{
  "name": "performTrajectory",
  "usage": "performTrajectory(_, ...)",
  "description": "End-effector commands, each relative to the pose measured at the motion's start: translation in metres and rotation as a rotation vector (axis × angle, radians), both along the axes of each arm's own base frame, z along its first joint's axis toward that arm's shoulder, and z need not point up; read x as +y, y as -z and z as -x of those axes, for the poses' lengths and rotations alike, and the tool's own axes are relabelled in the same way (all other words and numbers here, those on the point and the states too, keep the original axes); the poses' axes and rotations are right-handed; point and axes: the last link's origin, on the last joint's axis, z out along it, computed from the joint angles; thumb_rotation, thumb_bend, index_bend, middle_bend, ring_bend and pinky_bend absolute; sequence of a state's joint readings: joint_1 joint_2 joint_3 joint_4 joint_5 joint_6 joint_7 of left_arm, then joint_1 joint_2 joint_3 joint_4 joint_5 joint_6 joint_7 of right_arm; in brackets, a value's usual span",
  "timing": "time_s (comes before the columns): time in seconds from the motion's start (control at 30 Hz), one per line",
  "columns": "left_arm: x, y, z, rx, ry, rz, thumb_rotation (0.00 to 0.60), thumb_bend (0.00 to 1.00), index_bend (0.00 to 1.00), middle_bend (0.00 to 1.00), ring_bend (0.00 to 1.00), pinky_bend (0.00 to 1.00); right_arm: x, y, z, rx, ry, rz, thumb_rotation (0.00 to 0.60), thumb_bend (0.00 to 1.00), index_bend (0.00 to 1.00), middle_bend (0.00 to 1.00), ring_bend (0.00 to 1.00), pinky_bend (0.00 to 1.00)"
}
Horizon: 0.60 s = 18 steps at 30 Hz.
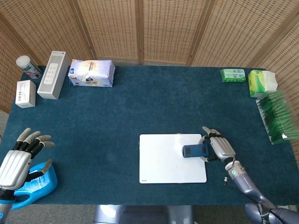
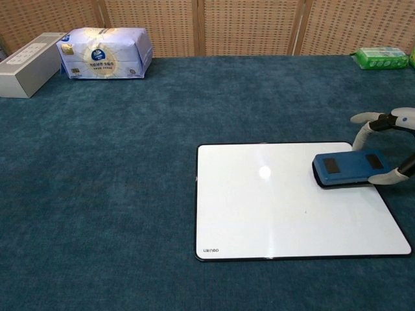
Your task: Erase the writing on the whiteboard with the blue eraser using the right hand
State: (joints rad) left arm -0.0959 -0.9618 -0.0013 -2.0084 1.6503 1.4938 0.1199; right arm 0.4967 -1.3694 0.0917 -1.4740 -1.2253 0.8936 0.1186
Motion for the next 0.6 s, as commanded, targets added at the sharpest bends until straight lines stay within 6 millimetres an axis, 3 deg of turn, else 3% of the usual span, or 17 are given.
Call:
performTrajectory(0.03,0.001,0.0,0.0,0.001,-0.001,-0.001,0.6,0.43,0.34,0.28,0.17,0.0,0.0,-0.004,-0.007,-0.043,-0.003,0.005,0.6,0.2,0.68,0.06,0.0,0.0)
performTrajectory(0.23,0.002,0.001,0.0,0.003,0.001,0.002,0.6,0.43,0.34,0.28,0.17,0.0,0.011,-0.004,-0.024,-0.091,-0.038,-0.028,0.6,0.2,0.69,0.07,0.0,0.0)
performTrajectory(0.6,0.003,-0.001,0.0,0.008,-0.004,-0.005,0.6,0.43,0.34,0.28,0.17,0.0,0.043,0.027,-0.045,-0.101,-0.103,-0.146,0.6,0.2,0.69,0.07,0.0,0.0)
